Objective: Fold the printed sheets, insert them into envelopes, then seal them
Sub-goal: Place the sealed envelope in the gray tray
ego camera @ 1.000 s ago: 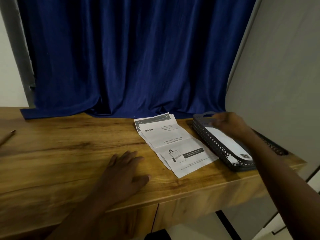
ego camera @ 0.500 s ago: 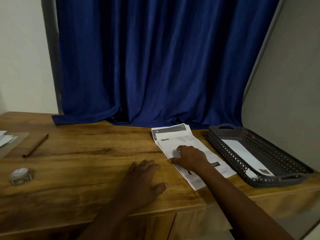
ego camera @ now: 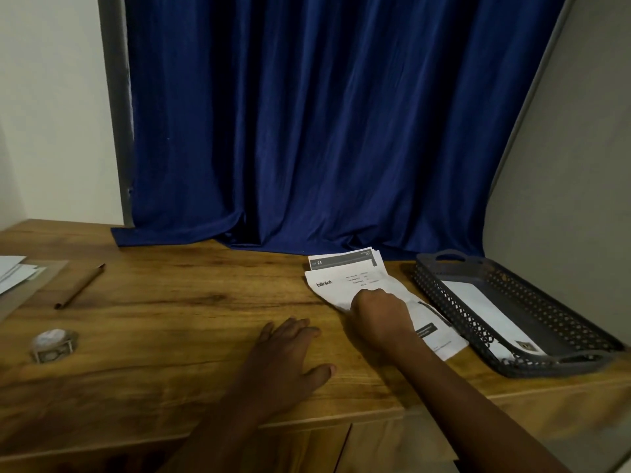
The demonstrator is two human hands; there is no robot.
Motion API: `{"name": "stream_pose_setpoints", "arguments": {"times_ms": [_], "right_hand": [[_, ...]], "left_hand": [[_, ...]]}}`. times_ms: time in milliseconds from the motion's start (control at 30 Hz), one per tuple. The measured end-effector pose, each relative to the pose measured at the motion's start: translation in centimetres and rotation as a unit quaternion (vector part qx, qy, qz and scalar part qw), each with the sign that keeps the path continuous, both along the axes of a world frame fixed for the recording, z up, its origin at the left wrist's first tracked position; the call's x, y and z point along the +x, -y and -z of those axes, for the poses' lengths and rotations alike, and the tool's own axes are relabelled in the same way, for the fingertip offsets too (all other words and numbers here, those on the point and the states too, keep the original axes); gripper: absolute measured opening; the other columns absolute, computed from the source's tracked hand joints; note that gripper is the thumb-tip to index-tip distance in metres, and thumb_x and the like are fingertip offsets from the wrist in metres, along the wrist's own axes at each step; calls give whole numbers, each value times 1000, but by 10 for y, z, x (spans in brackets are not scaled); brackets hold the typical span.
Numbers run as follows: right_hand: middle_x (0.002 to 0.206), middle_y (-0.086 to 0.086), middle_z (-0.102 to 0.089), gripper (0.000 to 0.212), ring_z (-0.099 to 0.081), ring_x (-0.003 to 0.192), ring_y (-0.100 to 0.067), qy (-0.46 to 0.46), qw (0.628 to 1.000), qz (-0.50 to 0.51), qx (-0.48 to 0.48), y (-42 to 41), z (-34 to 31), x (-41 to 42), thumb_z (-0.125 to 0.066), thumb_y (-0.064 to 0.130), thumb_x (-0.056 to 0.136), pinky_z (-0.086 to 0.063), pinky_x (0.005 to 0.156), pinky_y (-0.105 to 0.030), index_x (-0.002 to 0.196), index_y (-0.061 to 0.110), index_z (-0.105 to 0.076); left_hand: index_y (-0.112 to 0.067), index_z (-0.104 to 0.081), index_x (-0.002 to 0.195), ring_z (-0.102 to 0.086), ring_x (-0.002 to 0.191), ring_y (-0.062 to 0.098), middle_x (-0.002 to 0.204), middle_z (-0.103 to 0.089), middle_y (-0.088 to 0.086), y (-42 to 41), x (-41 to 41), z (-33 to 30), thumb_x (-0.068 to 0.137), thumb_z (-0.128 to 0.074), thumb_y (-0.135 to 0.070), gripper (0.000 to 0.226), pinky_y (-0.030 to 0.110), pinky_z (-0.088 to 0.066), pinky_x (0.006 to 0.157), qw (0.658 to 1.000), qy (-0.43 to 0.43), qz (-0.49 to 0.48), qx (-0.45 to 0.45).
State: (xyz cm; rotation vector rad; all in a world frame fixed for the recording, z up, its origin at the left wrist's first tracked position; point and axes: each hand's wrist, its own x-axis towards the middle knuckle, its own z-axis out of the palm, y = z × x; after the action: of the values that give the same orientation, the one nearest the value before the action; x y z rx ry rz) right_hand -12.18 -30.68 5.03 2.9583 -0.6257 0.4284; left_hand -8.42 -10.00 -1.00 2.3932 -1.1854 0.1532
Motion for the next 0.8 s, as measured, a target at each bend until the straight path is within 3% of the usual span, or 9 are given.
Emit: {"name": "stream_pose_setpoints", "arguments": {"times_ms": [167,333,467,533,633,733,800], "right_hand": [[104,3,-74,29,-66,86,-14,-10,999,-18,34,0,-5,-6,-56,46,98,-54,77,-28,105,25,-74],[103,4,-73,27,-62,83,-13,-25,997,-76,-8,-23,-13,-22,-52,45,98,-53,75,-30,105,28,-72],[97,11,-73,27,-64,85,-5,7,973,-229,0,-59,-11,-47,-49,44,100,-55,80,-30,100,32,-73],[98,14,-74,26,-65,87,-1,17,951,-308,1,-79,-7,-56,-48,40,100,-53,86,-27,100,34,-73],[117,20,-72,26,-62,109,3,4,913,-405,44,-101,0,-58,-52,36,99,-42,103,-20,113,39,-73],[134,20,-64,28,-52,129,4,-44,880,-470,40,-117,7,-51,-53,40,99,-28,115,-20,122,40,-69],[139,20,-61,29,-48,134,3,-59,870,-489,39,-125,13,-46,-52,41,100,-21,117,-20,124,40,-68]], "left_hand": [[-34,-32,153,-22,149,8,162,-28,-12,-1,0,0,87,-49,-71,78,35,-15,124,999,-6,-5,-46],[-41,-50,137,-31,130,-17,149,-36,-23,-17,-5,-21,89,-71,-39,52,12,-31,107,961,-66,-26,-267],[-43,-55,124,-46,130,-3,140,-50,-17,-62,-7,-36,88,-72,-28,42,14,-36,103,939,-7,-67,-338],[-41,-56,123,-49,127,-2,135,-53,-20,-88,-7,-44,91,-66,-43,33,12,-38,102,940,9,-78,-331],[-34,-60,124,-51,127,4,132,-56,-20,-124,-3,-51,89,-66,-47,37,30,-39,108,957,44,-92,-272],[-38,-53,134,-46,130,1,137,-48,-29,-150,2,-54,89,-66,-57,51,33,-35,112,982,28,-116,-144],[-41,-39,147,-34,144,7,155,-37,-21,-164,8,-49,91,-56,-65,64,42,-22,122,988,15,-153,-7]]}}
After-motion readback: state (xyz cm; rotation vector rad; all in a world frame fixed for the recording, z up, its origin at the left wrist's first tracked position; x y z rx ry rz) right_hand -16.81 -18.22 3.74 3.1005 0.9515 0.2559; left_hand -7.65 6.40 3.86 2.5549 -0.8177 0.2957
